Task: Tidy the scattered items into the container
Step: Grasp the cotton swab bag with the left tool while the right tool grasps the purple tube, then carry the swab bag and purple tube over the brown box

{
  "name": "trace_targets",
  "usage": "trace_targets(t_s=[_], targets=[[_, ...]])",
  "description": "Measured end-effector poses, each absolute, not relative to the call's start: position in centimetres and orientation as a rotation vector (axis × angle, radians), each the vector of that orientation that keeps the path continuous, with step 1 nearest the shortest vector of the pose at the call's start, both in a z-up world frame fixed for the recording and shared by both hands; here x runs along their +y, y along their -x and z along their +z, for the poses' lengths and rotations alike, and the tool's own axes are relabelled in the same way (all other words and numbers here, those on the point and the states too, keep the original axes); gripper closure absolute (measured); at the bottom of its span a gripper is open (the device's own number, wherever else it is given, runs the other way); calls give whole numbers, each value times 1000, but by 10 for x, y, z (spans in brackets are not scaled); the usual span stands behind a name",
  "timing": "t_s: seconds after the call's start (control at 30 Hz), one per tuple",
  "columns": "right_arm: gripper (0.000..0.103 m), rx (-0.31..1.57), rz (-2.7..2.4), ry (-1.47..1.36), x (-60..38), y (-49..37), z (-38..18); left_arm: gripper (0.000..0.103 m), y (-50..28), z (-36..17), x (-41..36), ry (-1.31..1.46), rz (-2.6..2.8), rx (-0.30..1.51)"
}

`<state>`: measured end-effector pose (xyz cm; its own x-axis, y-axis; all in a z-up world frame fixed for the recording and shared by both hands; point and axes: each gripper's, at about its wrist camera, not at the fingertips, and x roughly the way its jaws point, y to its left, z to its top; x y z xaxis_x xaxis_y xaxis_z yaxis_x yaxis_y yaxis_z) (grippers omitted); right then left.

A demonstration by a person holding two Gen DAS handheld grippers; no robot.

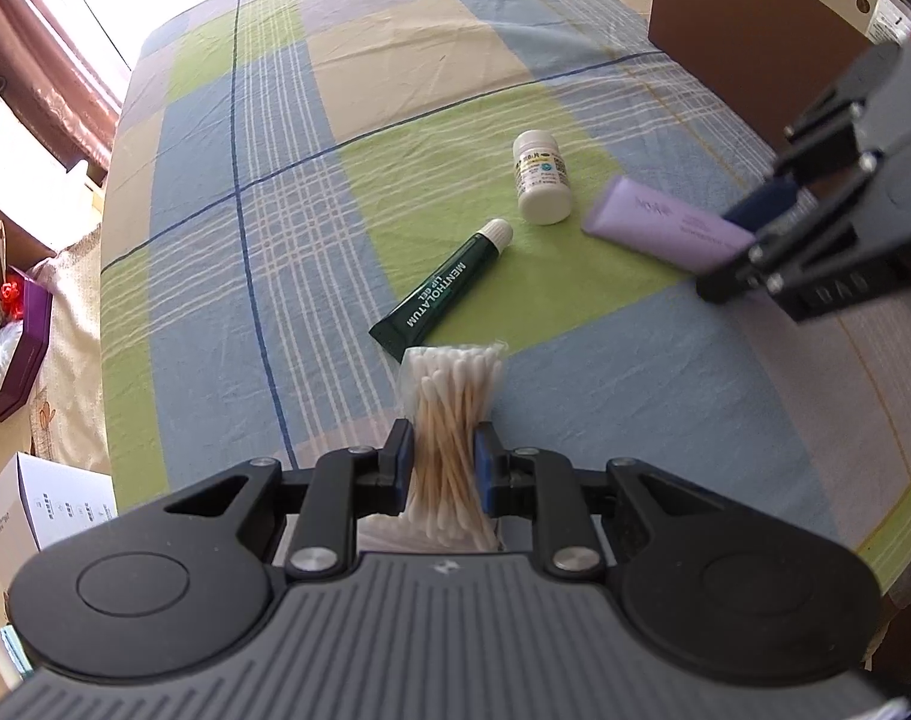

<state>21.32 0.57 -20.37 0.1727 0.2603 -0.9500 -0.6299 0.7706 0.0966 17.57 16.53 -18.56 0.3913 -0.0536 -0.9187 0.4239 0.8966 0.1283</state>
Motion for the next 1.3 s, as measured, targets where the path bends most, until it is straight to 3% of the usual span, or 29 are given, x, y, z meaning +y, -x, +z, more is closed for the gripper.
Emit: trace_targets(t_s=[0.07, 0.1, 0.13, 0.2, 0.37, 0.43, 0.67, 0.93, 1.3], targets=[[67, 1236, 646, 326, 3, -210, -203, 83, -175, -187, 165, -368, -307, 1136], [61, 1230, 643, 313, 2, -208, -203, 82, -175, -188, 165, -367, -305, 1137], [48, 1217, 633, 303, 1, -208, -203, 81, -175, -189, 165, -366, -302, 1137], [40, 1197, 621, 290, 2, -208, -204, 79, -175, -191, 165, -363, -297, 1139], [41, 1130, 635, 330, 5, -201, -209, 73, -174, -195, 164, -356, -285, 1142], [67, 1076, 636, 366, 6, -192, -210, 77, -173, -197, 164, -350, -280, 1141], [68, 1052, 625, 318, -2, -161, -211, 83, -158, -195, 151, -369, -278, 1139], [68, 1168, 611, -55, -56, -143, -183, 85, -145, -173, 148, -266, -290, 1132], [68, 1039, 593, -376, -139, -126, -117, 85, -137, -108, 108, -272, -359, 1015]])
